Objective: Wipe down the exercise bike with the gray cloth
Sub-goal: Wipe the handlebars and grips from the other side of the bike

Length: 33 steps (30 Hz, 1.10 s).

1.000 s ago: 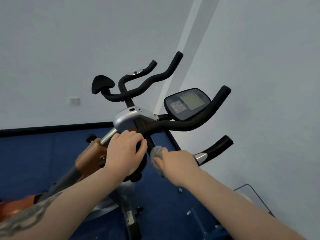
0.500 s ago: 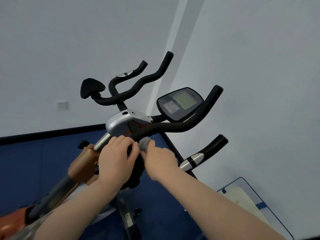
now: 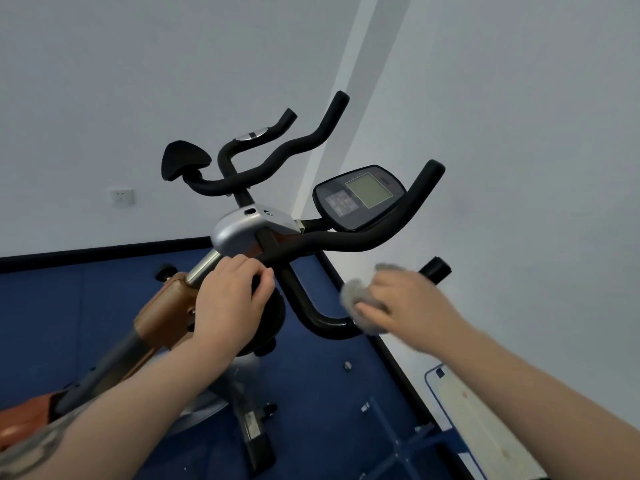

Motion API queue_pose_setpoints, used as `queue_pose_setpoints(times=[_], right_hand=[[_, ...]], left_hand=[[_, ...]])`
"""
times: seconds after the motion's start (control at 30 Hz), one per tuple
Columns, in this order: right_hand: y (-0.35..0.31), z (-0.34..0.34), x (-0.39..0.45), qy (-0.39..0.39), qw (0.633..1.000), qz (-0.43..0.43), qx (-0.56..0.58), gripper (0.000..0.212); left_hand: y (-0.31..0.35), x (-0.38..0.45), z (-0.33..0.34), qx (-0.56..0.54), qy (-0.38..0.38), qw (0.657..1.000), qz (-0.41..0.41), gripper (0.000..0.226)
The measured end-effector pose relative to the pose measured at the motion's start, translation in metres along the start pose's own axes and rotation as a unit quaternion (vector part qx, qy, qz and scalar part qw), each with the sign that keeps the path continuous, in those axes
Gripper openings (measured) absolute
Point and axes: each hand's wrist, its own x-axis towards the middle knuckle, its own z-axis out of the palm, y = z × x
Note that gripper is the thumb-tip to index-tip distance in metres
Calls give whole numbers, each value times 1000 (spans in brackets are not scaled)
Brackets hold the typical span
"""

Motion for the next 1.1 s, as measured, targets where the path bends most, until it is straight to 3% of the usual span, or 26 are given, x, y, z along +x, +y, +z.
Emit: queue_pose_setpoints(times=[0.1, 0.2, 0.27, 0.4, 0.47, 0.57, 0.7, 0.77, 0.83, 0.9, 0.97, 1.03, 1.1], right_hand=[[40, -6, -21, 98, 989, 16, -113, 45], [5, 23, -17, 160, 978, 116, -71, 36], [-20, 46, -15, 194, 972, 124, -40, 32], [19, 26, -23, 139, 985, -12, -106, 35], [33, 11, -25, 113, 982, 27, -150, 37], [-14, 14, -8, 83, 975, 183, -98, 41], [-96, 38, 23, 50, 981, 181, -47, 43], [-92, 34, 33, 19, 982, 188, 0, 41], [-72, 25, 41, -23, 969, 200, 143, 39], [-60, 11, 52, 31, 936, 220, 275, 32], [-57, 4, 73, 141, 923, 216, 287, 23], [-58, 5, 99, 172, 936, 192, 239, 33], [-63, 10, 125, 116, 974, 171, 96, 43]], left_hand=[[2, -1, 1, 7, 10, 1000, 0, 21], [1, 1, 1, 8, 12, 1000, 1, 21], [0, 0, 2, 11, 12, 1000, -2, 21], [1, 0, 2, 11, 6, 1000, 1, 21], [2, 1, 1, 8, 6, 1000, -7, 21], [1, -1, 3, 1, 12, 1000, -23, 21], [-8, -6, 2, -96, 35, 985, -143, 17], [-12, -10, 4, -122, 41, 977, -171, 17], [-13, -12, 4, -149, 48, 968, -194, 20], [-12, -13, 4, -163, 52, 964, -205, 20], [-13, -13, 3, -163, 50, 964, -205, 20], [-13, -14, 3, -168, 48, 963, -207, 22], [-13, -15, 3, -167, 46, 964, -204, 24]])
